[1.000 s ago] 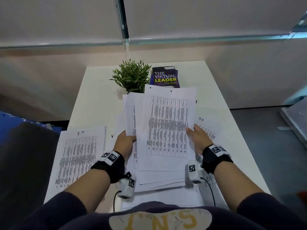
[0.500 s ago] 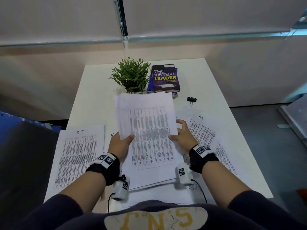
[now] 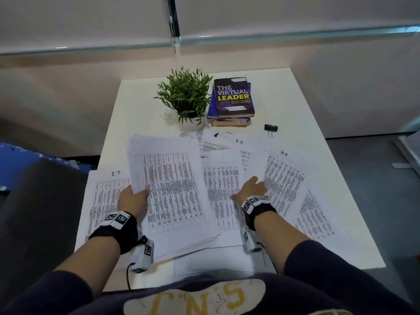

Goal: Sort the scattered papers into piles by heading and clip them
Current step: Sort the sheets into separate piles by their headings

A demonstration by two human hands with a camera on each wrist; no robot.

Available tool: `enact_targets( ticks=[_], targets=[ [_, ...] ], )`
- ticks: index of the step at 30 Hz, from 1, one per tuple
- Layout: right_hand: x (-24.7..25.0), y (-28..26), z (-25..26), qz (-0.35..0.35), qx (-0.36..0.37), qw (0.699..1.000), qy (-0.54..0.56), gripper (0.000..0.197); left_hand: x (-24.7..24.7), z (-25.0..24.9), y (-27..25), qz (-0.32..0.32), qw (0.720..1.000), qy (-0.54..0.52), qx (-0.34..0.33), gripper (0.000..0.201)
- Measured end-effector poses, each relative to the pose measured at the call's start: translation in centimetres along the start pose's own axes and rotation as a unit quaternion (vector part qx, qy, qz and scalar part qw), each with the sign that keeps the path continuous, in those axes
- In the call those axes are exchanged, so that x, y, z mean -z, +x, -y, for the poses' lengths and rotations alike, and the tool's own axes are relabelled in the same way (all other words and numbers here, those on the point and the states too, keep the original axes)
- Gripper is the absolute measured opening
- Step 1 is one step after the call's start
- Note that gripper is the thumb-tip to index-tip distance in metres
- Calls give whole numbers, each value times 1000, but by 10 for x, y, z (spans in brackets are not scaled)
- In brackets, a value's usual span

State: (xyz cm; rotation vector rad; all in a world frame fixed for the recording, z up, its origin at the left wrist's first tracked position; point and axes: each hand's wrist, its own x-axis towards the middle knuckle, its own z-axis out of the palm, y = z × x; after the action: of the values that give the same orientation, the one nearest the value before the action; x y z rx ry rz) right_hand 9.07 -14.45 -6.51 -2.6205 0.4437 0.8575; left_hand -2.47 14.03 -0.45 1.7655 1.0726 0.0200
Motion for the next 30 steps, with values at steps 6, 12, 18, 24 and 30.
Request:
enact_targets(
  ticks=[6, 12, 18, 24, 30],
  targets=[
    [-9, 1, -10, -53, 141, 981, 119, 29, 7, 6, 3, -12, 1000, -8, 4, 29],
    [-5, -19, -14, -75, 247, 955, 147, 25, 15, 10, 13, -18, 999, -32, 19, 38],
    [29, -13, -2, -99, 309, 941, 94, 27, 20, 13, 17, -11, 999, -44, 20, 41],
    [71, 41, 30, -118, 299, 937, -134, 17, 26, 13, 14, -20, 999, -30, 12, 37],
    [83, 87, 64, -12, 240, 938, -249, 58, 25, 22, 15, -10, 998, -56, 25, 38]
  ],
)
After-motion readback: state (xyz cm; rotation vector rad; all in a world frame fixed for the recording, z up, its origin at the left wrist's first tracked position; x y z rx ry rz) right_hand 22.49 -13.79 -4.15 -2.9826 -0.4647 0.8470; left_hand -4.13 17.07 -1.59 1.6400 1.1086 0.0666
